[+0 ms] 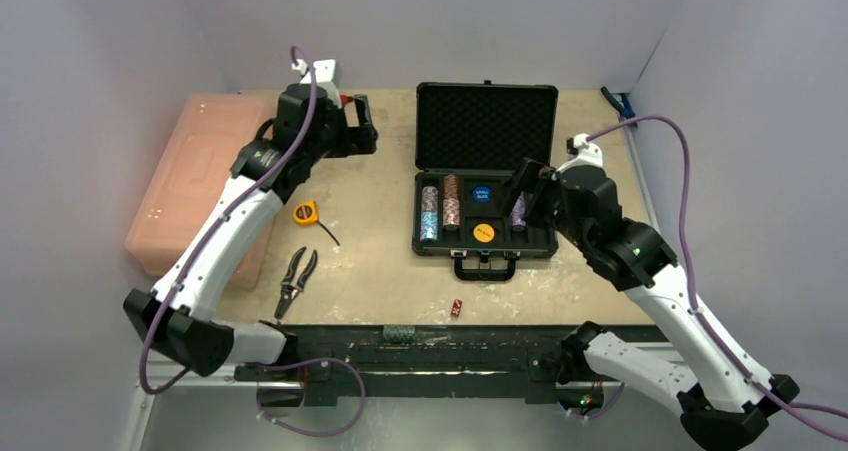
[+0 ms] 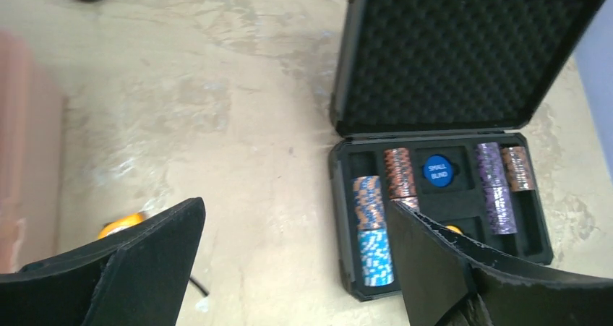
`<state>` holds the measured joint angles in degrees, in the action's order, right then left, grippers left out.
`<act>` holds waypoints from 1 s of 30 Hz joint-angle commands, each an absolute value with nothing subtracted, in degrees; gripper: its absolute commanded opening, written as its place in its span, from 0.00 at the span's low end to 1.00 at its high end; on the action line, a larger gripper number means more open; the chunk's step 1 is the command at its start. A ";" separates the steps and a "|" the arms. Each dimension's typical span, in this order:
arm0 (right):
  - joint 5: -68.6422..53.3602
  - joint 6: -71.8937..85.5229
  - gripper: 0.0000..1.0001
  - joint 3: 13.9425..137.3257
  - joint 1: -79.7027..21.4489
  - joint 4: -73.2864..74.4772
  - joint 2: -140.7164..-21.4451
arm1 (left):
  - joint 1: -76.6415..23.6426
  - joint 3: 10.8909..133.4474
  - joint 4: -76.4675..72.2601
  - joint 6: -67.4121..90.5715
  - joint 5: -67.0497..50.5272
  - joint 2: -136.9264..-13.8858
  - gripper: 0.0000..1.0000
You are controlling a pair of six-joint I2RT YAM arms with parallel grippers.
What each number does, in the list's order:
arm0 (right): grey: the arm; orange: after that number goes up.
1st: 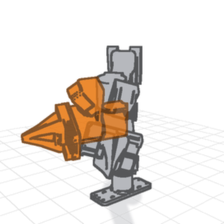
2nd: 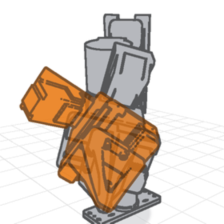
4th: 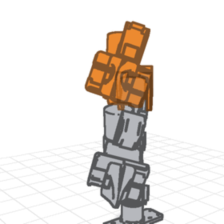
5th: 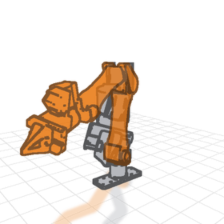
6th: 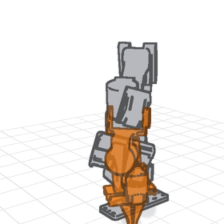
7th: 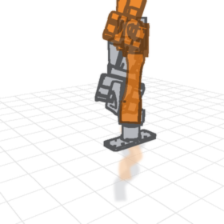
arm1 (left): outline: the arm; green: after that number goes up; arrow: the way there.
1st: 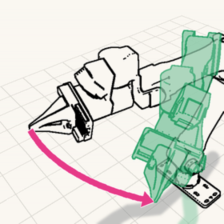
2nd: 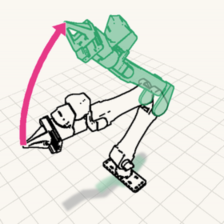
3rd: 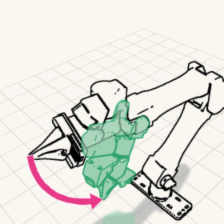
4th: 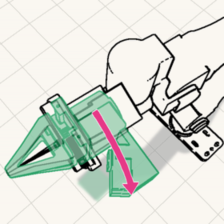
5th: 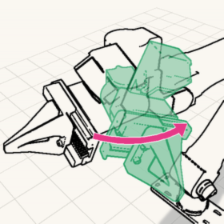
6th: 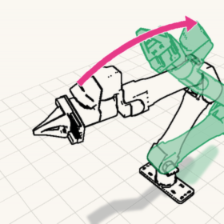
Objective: Pack up texas hold em set
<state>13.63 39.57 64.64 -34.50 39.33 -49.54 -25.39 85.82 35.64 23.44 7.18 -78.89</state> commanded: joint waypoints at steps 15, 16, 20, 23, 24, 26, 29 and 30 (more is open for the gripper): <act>22.22 62.83 0.99 71.98 -60.26 49.58 -71.31 | -22.24 71.93 30.23 19.00 19.84 -63.36 1.00; 22.84 62.83 0.99 72.59 -61.70 50.02 -72.57 | -22.24 71.71 30.14 18.84 20.65 -62.93 1.00; 24.56 62.83 0.99 75.39 -66.23 52.35 -77.92 | -22.24 70.89 29.93 17.92 23.53 -61.85 1.00; 25.21 62.83 0.99 77.80 -68.68 53.82 -82.17 | -22.19 70.81 30.14 17.50 25.08 -61.26 1.00; 25.49 62.83 0.99 78.91 -69.48 53.98 -83.23 | -22.23 70.76 30.14 17.49 25.35 -61.01 1.00; 26.54 62.83 0.99 80.67 -71.56 54.82 -85.37 | -22.24 70.47 29.85 17.49 25.40 -60.19 1.00; 28.15 72.00 0.99 83.23 -73.56 57.12 -88.00 | -22.24 69.93 29.25 17.41 25.68 -59.07 1.00; 28.42 73.24 0.99 83.65 -73.97 57.42 -88.62 | -22.24 69.81 29.12 17.40 26.00 -58.80 1.00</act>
<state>24.27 63.75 79.33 -71.94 53.63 -87.37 -22.55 70.57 31.86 18.52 23.68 -60.84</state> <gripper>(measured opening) 0.987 0.998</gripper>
